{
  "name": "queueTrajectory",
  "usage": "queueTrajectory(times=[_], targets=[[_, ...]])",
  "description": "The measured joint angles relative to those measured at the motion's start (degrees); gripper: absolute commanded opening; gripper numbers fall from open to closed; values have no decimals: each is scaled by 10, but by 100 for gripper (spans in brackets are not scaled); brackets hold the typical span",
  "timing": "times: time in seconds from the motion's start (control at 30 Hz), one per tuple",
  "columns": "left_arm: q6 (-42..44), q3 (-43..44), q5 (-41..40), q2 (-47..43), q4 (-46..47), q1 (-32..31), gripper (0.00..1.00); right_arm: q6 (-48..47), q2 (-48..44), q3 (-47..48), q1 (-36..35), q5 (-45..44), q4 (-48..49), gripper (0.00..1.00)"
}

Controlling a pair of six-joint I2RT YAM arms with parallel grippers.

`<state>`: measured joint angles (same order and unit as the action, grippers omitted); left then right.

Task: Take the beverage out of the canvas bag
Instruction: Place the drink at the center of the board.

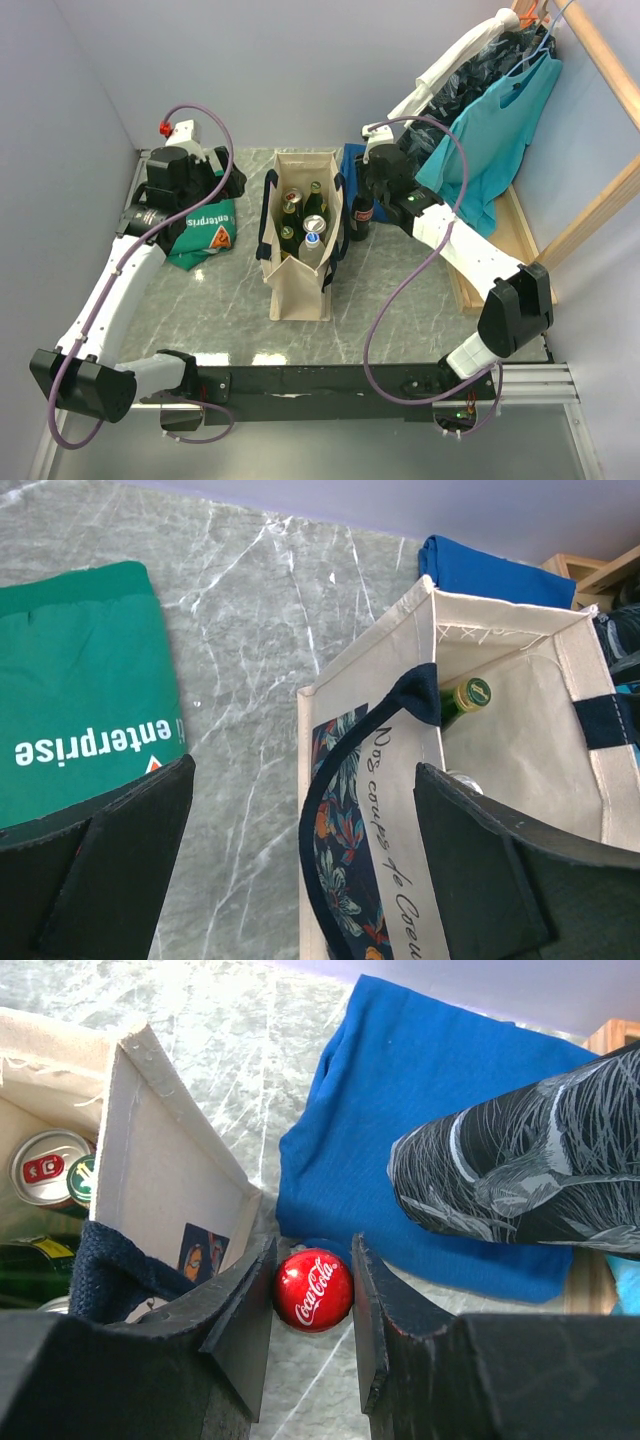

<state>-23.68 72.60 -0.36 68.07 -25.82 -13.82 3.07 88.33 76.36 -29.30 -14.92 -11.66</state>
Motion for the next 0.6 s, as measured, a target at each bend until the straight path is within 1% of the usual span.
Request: queueTrajectory(times=[0.6], targets=[[0, -11, -9, -9, 4, 4, 96, 5, 1, 0, -9, -5, 1, 0]])
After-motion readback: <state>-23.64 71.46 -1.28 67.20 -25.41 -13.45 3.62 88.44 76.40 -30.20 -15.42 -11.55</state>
